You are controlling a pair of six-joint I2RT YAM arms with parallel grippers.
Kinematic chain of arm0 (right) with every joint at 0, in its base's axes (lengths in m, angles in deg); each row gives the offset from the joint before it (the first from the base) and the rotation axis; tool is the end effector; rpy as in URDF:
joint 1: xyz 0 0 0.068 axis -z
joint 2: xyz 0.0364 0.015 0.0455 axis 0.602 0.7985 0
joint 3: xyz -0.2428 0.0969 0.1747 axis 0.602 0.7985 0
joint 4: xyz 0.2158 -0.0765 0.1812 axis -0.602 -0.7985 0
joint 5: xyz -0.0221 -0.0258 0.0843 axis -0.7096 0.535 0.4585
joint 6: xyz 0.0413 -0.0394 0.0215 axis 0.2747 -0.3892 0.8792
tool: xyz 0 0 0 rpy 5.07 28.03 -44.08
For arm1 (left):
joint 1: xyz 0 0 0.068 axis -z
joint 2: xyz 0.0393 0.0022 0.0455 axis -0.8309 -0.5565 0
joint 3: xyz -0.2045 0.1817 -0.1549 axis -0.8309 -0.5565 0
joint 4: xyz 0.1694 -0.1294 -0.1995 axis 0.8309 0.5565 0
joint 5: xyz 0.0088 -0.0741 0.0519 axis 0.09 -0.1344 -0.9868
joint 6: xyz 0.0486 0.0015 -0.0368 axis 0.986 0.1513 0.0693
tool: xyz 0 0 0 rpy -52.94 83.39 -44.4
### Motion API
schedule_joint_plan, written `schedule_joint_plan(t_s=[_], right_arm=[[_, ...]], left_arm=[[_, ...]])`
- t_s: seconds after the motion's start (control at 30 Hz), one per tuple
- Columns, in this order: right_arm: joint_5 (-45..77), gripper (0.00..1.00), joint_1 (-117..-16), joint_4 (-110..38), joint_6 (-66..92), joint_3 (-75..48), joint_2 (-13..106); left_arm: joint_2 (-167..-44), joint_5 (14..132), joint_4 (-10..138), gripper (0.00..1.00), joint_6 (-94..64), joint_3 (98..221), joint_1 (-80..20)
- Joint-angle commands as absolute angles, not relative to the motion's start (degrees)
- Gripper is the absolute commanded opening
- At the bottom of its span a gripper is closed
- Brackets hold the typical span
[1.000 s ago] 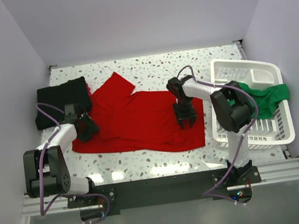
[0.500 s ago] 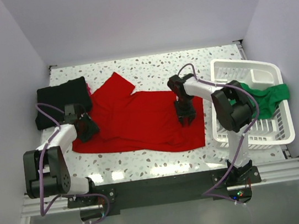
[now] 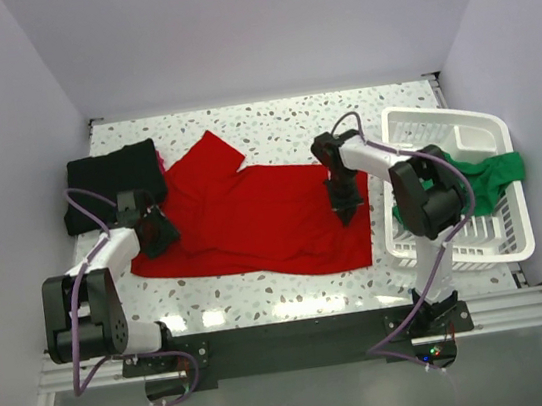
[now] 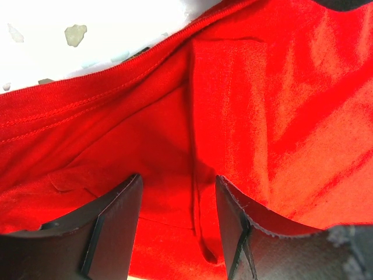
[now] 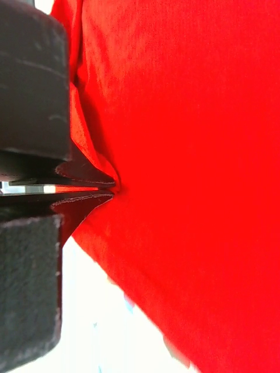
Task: Fold and stack the t-shirts
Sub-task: Fold the tshirt
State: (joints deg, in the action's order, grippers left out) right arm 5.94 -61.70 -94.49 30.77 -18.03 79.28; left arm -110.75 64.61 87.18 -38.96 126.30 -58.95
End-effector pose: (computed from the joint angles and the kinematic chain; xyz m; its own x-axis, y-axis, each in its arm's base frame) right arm 0.3664 0.1663 0.1702 -0.9995 -0.0040 0.0307 -0.0058 0.9982 -0.0602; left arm 0.2721 0.0131 0.1720 -0.6890 -0.6192 -0.3768 -0.5568 0.7849 -0.2717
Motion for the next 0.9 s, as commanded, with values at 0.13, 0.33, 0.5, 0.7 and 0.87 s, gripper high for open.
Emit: schedule_joint_plan(t_s=[0.13,0.33,0.5,0.7,0.87], right_arm=[[1.68,0.00,-55.40,-99.21,30.83,-19.37,74.00],[-0.87,0.00,-53.98,-101.06,30.03,-20.60,75.32],[-3.50,0.00,-53.54,-102.03,29.86,-20.77,75.15],[-5.35,0.00,-53.01,-102.47,29.42,-20.78,75.41],[-5.35,0.01,-53.01,-102.38,28.89,-22.00,75.67]], left_arm=[[-109.70,62.77,86.41,0.58,-38.65,123.69,-59.00],[-109.00,62.95,86.05,0.58,-38.91,123.60,-58.91],[-108.20,62.51,86.23,0.58,-39.09,123.60,-59.00],[-107.06,63.21,85.70,0.59,-39.35,123.95,-59.00],[-105.48,64.36,84.65,0.61,-38.92,124.30,-59.00]])
